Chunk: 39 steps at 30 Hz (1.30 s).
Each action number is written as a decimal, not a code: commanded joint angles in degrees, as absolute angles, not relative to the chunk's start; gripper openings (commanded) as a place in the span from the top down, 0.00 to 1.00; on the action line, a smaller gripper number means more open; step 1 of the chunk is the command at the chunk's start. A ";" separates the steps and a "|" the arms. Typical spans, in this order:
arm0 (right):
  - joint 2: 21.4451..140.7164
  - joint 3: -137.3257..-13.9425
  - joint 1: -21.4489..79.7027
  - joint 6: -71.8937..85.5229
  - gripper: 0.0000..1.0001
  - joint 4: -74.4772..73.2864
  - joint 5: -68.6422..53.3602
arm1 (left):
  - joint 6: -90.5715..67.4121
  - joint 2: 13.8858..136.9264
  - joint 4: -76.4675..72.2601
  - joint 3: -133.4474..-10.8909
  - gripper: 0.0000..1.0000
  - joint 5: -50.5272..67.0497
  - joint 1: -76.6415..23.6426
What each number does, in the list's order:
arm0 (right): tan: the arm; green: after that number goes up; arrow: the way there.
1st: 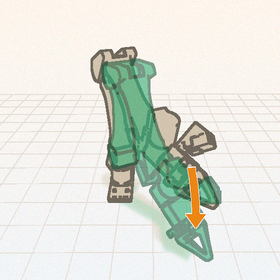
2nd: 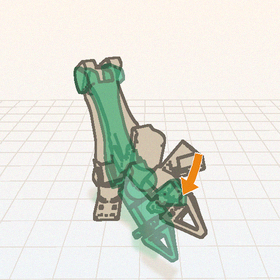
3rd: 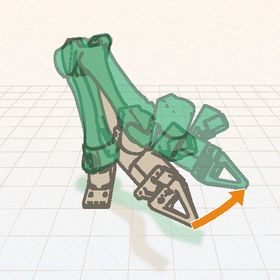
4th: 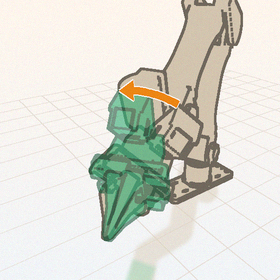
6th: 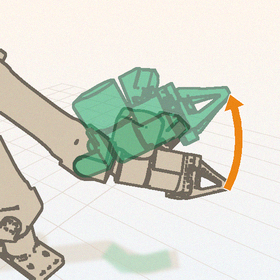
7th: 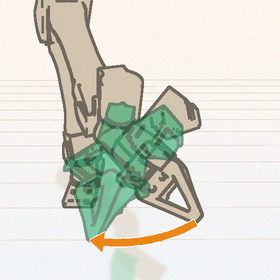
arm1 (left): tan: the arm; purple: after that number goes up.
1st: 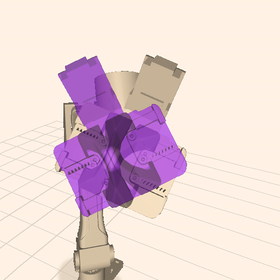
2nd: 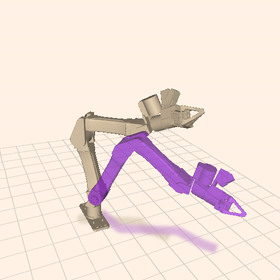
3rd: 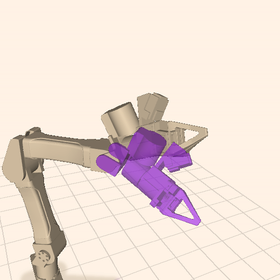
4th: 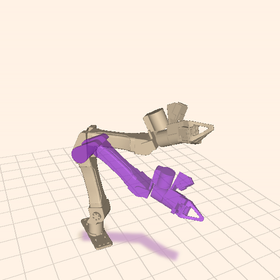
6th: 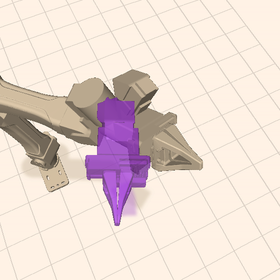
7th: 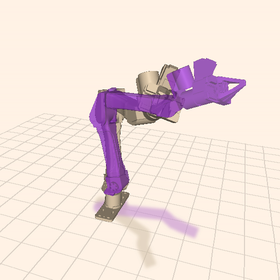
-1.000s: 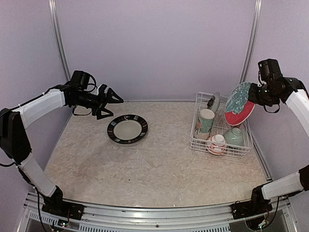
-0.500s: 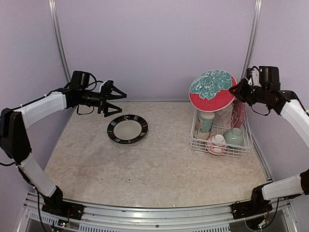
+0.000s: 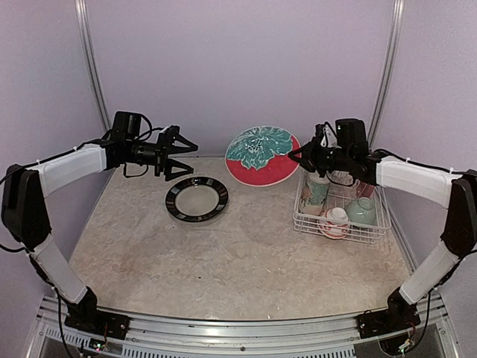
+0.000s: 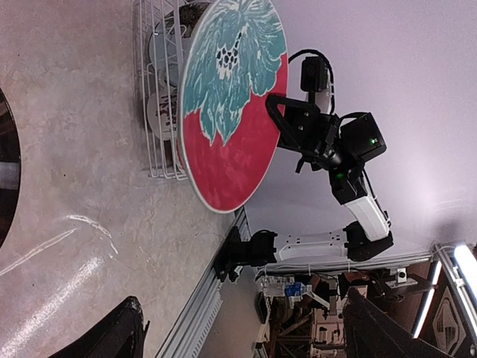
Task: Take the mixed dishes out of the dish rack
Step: Pass from the right arm to the left
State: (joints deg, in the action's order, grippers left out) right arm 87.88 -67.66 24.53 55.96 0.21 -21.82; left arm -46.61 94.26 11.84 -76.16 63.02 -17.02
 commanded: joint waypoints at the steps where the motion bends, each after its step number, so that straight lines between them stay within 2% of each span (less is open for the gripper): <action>1: 91.88 -71.67 28.41 62.11 1.00 18.01 -25.84 | -48.05 97.15 11.14 -75.92 0.15 64.96 -17.48; 5: 96.12 -74.28 30.80 64.40 1.00 21.27 -27.25 | -47.76 98.18 12.39 -76.26 0.19 63.90 -17.48; 12: 100.44 -78.08 33.77 66.43 1.00 23.56 -28.35 | -43.14 99.99 23.77 -79.29 0.30 55.25 -17.37; 15: 101.57 -78.57 34.54 67.21 1.00 24.64 -28.63 | -43.26 100.03 23.49 -79.26 0.31 55.13 -17.14; 19: 103.67 -79.50 35.42 68.78 1.00 26.88 -29.88 | -45.38 99.85 19.00 -77.96 0.39 58.75 -17.03; 25: 105.49 -79.18 35.94 70.33 1.00 29.31 -30.25 | -51.05 99.67 10.19 -74.72 0.60 63.45 -16.28; 35: 107.00 -77.79 36.12 70.54 1.00 30.23 -29.16 | -51.56 99.66 10.17 -74.11 0.98 62.21 -15.04; 39: 107.47 -77.76 36.31 68.87 1.00 28.09 -27.91 | -50.63 99.67 12.51 -74.56 1.00 60.16 -14.34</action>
State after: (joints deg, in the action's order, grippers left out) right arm 107.94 -76.40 35.55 70.11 19.86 -27.66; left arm -48.99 99.66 12.08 -73.87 59.99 -15.92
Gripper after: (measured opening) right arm 0.056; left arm 0.084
